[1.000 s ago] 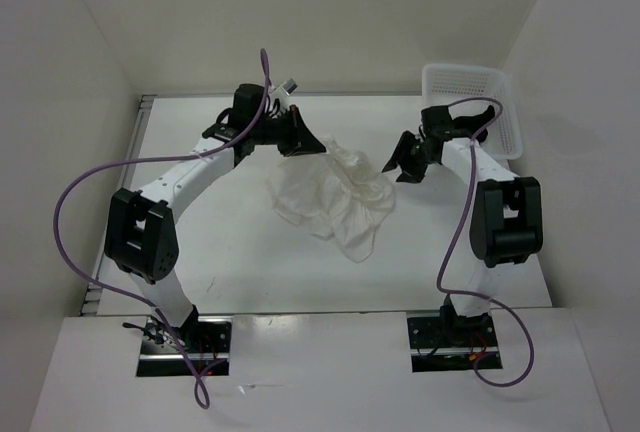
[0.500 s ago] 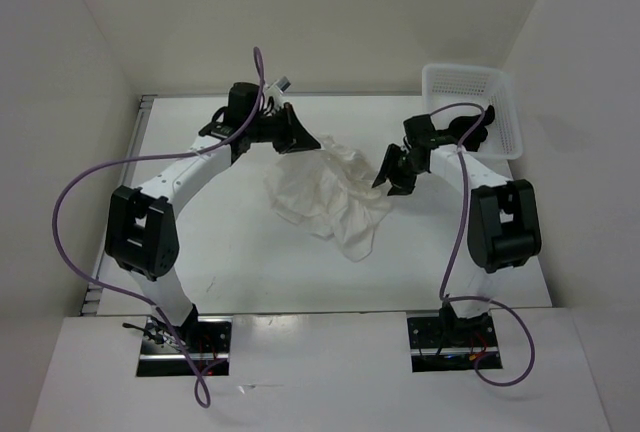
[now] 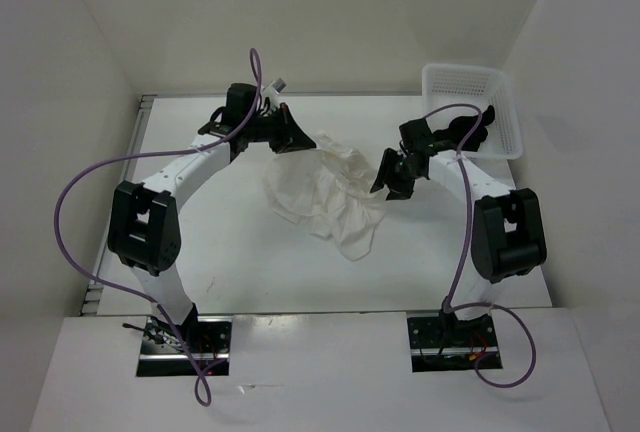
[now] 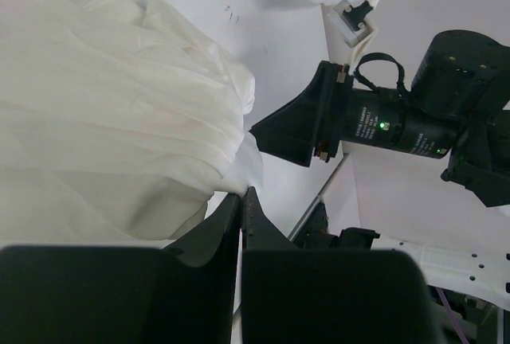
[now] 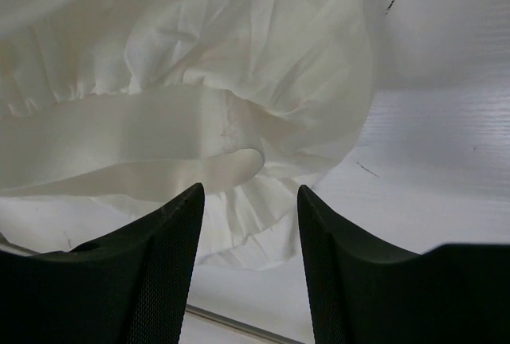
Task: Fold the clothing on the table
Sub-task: Flatten the skirt out
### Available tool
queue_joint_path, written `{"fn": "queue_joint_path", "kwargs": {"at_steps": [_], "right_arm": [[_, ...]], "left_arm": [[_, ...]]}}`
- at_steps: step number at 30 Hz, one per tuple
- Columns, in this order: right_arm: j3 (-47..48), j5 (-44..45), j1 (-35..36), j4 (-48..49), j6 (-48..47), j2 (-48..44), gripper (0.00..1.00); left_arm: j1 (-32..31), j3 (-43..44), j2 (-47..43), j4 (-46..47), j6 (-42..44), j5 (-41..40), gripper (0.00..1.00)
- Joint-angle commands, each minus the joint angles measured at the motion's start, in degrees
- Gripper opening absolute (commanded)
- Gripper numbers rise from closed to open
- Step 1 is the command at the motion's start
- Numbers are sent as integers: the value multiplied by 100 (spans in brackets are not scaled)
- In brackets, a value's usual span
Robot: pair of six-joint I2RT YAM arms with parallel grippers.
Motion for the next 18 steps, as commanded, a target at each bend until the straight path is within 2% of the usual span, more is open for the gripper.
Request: {"fn": "queue_joint_path", "kwargs": {"at_steps": [1,9,18], "right_arm": [[-96,76,78,202,48,187,56],[194,559,78,413,171,714,56],[440,963,-370,98,-49,776,56]], "left_arm": [[9,245,24,219,45,85,0],[115,245,-222,166,45,190,0],[572,-176,-792,-185,256,129,0]]}}
